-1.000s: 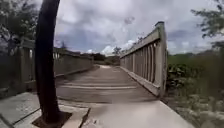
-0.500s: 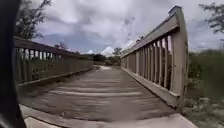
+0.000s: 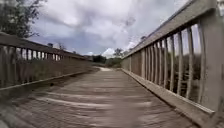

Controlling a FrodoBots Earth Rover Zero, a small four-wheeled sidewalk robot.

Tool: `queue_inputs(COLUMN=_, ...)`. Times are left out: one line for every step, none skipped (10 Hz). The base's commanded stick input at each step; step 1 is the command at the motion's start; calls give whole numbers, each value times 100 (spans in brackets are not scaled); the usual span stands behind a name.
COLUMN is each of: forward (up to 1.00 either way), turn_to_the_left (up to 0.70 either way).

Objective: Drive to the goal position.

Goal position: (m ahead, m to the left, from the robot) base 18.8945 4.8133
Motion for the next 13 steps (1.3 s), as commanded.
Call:
queue_inputs(forward=85, turn_to_the_left=0)
queue_inputs(forward=85, turn_to_the_left=0)
queue_inputs(forward=85, turn_to_the_left=0)
queue_inputs(forward=85, turn_to_the_left=0)
queue_inputs(forward=85, turn_to_the_left=0)
queue_inputs(forward=85, turn_to_the_left=0)
queue_inputs(forward=85, turn_to_the_left=0)
queue_inputs(forward=85, turn_to_the_left=0)
queue_inputs(forward=85, turn_to_the_left=0)
queue_inputs(forward=85, turn_to_the_left=0)
queue_inputs(forward=85, turn_to_the_left=0)
queue_inputs(forward=85, turn_to_the_left=0)
queue_inputs(forward=85, turn_to_the_left=0)
